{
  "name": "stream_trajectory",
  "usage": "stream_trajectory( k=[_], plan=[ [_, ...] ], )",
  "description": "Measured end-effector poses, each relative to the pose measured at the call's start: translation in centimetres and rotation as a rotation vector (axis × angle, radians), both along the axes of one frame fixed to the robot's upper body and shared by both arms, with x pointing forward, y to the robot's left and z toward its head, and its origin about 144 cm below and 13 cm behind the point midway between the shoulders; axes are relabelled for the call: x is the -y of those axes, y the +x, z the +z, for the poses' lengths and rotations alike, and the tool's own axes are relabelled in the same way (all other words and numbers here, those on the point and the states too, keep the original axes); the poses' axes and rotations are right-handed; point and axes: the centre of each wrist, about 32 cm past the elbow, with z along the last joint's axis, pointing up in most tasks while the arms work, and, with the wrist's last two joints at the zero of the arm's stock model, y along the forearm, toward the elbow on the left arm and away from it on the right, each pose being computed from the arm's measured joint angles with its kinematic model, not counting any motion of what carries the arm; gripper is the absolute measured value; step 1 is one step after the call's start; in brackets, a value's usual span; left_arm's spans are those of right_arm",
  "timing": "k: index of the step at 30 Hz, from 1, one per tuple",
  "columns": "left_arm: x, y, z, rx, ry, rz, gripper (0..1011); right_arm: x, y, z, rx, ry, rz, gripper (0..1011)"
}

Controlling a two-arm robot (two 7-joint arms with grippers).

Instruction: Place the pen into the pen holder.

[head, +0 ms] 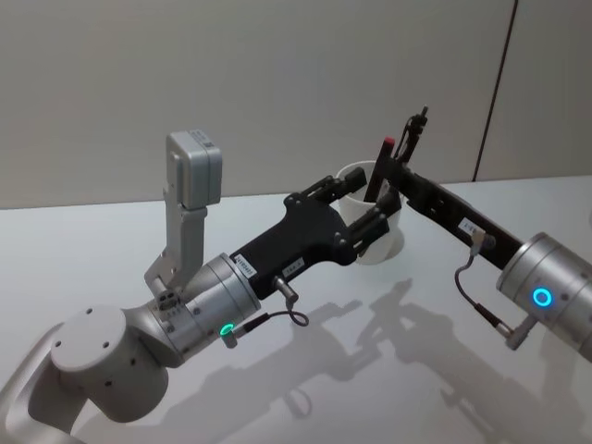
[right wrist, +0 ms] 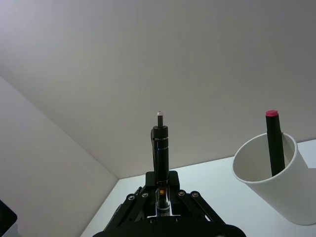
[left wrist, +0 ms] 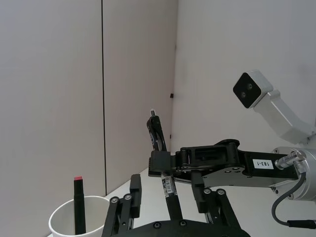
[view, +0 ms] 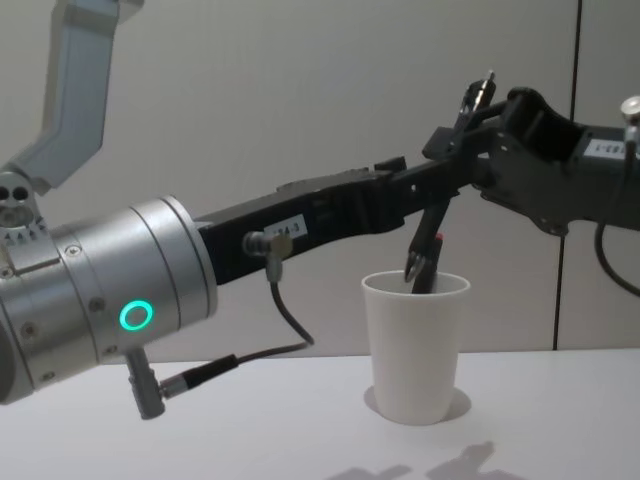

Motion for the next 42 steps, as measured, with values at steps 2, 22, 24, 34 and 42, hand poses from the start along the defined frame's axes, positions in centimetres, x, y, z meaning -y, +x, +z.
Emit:
stream_trajectory(
  k=[2,22,24,34,42],
  plan=[
    [0.0,0.0,0.0,0.0,0.0,0.0,658,0.0,0.0,0.0,0.0,0.0,0.0,154],
    [0.0,0.0,0.0,-0.001,0.001,0.0,1001,0.6,0.7,0.3,0.061,-0.017,-0.033,154],
    [0.0,0.0,0.0,-0.001,0.001,0.0,1001,0.9,1.0,0.5,0.082,-0.032,-0.048,154],
    [0.0,0.0,0.0,-0.001,0.001,0.0,1001,2.0,2.7,1.1,0.183,-0.134,-0.119,154],
    [0.0,0.0,0.0,-0.001,0.001,0.0,1001,2.4,4.7,1.4,0.264,-0.235,-0.16,154]
  ],
)
